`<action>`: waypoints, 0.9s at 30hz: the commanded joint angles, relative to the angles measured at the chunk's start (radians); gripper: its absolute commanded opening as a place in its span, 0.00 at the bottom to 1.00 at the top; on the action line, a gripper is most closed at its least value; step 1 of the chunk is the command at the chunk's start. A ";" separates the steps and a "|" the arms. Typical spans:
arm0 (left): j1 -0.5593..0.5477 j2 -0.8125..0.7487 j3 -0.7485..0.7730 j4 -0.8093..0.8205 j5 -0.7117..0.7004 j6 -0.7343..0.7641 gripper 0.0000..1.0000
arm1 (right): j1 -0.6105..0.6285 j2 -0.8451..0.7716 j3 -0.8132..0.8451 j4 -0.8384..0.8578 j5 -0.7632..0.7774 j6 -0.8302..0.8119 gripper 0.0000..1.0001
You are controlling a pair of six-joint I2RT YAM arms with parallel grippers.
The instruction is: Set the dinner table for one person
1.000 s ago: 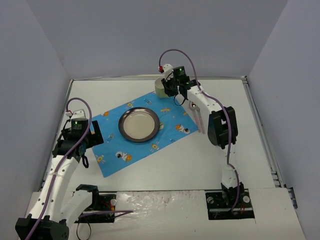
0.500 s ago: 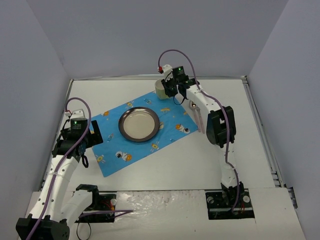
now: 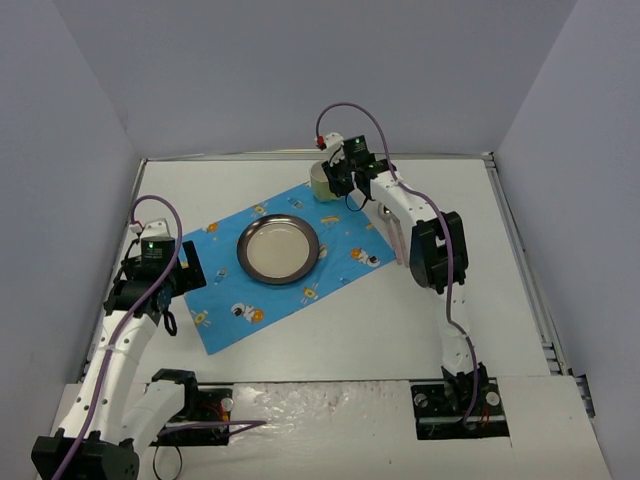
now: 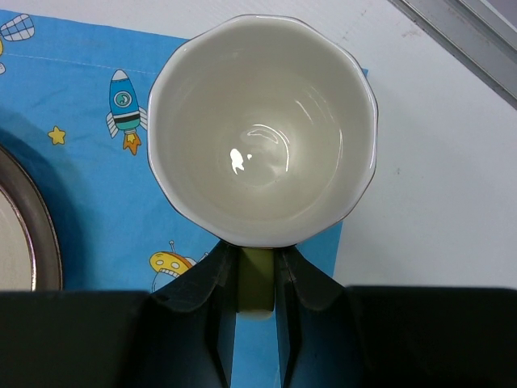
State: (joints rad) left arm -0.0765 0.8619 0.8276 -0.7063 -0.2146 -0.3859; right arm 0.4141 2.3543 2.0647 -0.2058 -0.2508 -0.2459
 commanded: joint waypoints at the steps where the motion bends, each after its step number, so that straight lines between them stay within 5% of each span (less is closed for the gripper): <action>1: 0.011 -0.003 0.029 0.034 -0.007 0.005 0.97 | 0.003 -0.043 0.041 0.070 0.003 0.006 0.08; 7: 0.011 -0.015 0.028 0.034 -0.011 0.004 0.97 | 0.002 -0.060 0.018 0.071 0.018 0.008 0.40; 18: 0.011 -0.037 0.027 0.036 -0.014 0.004 0.97 | -0.004 -0.108 0.011 0.071 0.061 0.037 0.73; 27: 0.011 -0.046 0.027 0.038 -0.009 0.005 0.97 | -0.011 -0.246 -0.067 0.076 0.108 0.080 0.83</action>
State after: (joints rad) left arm -0.0715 0.8301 0.8276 -0.7063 -0.2146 -0.3862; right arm 0.4129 2.2951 2.0308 -0.1832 -0.1895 -0.2023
